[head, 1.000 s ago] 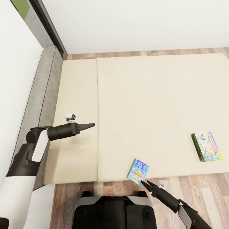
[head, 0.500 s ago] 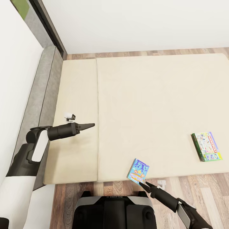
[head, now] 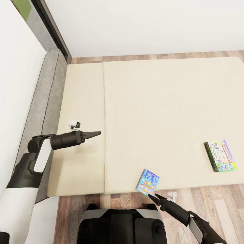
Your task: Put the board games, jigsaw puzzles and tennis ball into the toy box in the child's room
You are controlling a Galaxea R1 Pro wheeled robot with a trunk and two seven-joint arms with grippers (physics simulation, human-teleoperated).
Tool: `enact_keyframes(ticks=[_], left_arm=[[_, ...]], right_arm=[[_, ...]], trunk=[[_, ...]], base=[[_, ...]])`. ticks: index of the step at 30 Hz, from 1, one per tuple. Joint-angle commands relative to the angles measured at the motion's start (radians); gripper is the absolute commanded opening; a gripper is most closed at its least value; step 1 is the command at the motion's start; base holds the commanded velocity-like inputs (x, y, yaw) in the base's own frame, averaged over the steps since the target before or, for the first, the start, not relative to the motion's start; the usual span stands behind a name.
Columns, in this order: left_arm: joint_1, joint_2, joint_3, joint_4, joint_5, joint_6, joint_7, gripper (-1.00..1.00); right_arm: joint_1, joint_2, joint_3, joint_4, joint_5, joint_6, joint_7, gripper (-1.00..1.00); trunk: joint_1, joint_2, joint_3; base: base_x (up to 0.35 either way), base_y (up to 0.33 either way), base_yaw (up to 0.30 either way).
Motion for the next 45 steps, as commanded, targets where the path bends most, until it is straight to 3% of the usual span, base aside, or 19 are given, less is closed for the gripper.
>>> enact_keyframes(ticks=[1, 45], left_arm=[[0.000, 0.000, 0.000, 0.000, -0.001, 0.004, -0.003, 1.00], [0.001, 0.001, 0.000, 0.000, -0.002, 0.004, -0.004, 1.00]], right_arm=[[0.000, 0.000, -0.002, 0.001, -0.004, 0.005, 0.004, 1.00], [0.000, 0.002, -0.003, 0.001, -0.004, 0.003, 0.004, 1.00]], trunk=[[0.000, -0.001, 0.000], [0.000, -0.001, 0.000]], base=[[0.000, 0.027, 0.000], [-0.014, 0.015, 0.000]])
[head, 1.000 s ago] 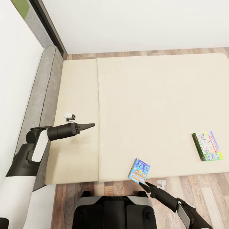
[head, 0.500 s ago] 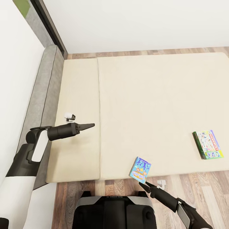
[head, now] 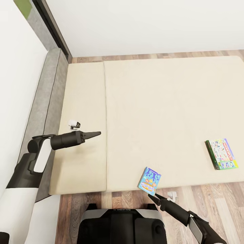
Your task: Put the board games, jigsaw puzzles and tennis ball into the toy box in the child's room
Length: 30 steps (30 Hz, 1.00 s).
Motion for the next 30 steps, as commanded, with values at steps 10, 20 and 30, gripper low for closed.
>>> enact_keyframes(ticks=[10, 20, 30], left_arm=[[0.000, -0.001, -0.001, 0.000, -0.002, 0.004, -0.003, 1.00], [0.000, 0.000, 0.001, 0.000, -0.001, 0.004, -0.003, 1.00], [0.000, 0.000, 0.001, 0.000, -0.001, 0.004, -0.002, 1.00]], right_arm=[[0.000, 0.000, -0.001, 0.001, -0.003, 0.004, 0.004, 1.00], [0.000, 0.000, -0.001, 0.001, -0.003, 0.004, 0.004, 1.00], [0.000, 0.000, -0.002, 0.001, -0.003, 0.004, 0.004, 1.00]], trunk=[[0.000, -0.001, 0.000], [0.000, -0.001, 0.000], [0.019, -0.036, -0.016]], base=[[0.041, 0.006, 0.000], [0.005, 0.001, 0.000], [0.000, 0.000, 0.000]])
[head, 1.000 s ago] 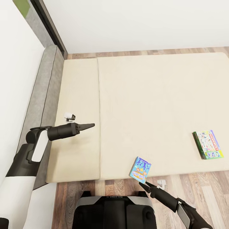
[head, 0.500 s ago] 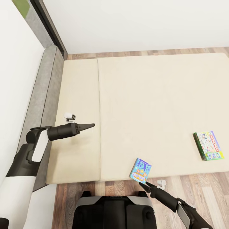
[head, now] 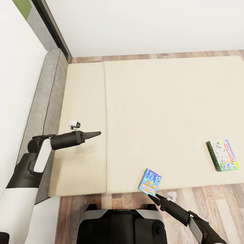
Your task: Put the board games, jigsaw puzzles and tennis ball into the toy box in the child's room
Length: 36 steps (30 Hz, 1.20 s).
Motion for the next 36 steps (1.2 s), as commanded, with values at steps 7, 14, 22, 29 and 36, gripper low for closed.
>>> enact_keyframes(ticks=[7, 14, 22, 29, 36], left_arm=[[0.000, 0.000, 0.000, 0.000, 0.000, 0.004, -0.004, 1.00], [0.000, 0.000, 0.000, 0.000, 0.001, 0.004, -0.004, 1.00], [0.000, 0.000, 0.000, 0.000, 0.001, 0.004, -0.005, 1.00], [0.000, 0.000, 0.000, 0.000, 0.001, 0.004, -0.005, 1.00], [0.000, 0.000, 0.000, 0.000, 0.001, 0.004, -0.005, 1.00]], right_arm=[[-0.001, 0.000, -0.002, 0.001, -0.004, 0.005, 0.004, 1.00], [0.000, 0.000, -0.002, 0.001, -0.004, 0.005, 0.004, 1.00], [-0.001, 0.000, -0.002, 0.001, -0.005, 0.005, 0.004, 1.00], [-0.001, 0.001, -0.002, -0.001, -0.005, 0.005, 0.004, 1.00], [-0.001, 0.012, 0.000, -0.001, -0.004, 0.005, 0.004, 1.00]], trunk=[[0.000, -0.001, -0.001], [0.019, -0.036, -0.016], [0.019, -0.036, -0.016], [0.019, -0.036, -0.016], [0.019, -0.036, -0.016]], base=[[0.000, 0.000, 0.000], [0.000, 0.000, 0.000], [0.000, 0.000, 0.000], [0.000, 0.031, 0.000], [0.000, 0.033, 0.000]])
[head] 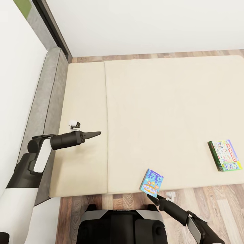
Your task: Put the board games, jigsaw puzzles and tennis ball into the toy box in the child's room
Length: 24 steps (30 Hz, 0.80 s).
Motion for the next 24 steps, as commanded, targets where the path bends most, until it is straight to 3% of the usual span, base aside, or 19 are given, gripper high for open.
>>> enact_keyframes(ticks=[1, 24], left_arm=[[0.000, 0.000, 0.000, 0.000, -0.001, 0.004, -0.003, 1.00], [0.000, 0.000, 0.000, 0.000, -0.001, 0.004, -0.003, 1.00]], right_arm=[[0.000, 0.001, -0.002, 0.001, -0.004, 0.006, 0.004, 1.00], [0.000, 0.003, -0.002, 0.001, -0.002, 0.006, 0.004, 1.00]], trunk=[[0.000, 0.000, 0.000], [0.000, 0.000, 0.000]], base=[[0.000, 0.007, 0.000], [0.000, 0.001, 0.000]])
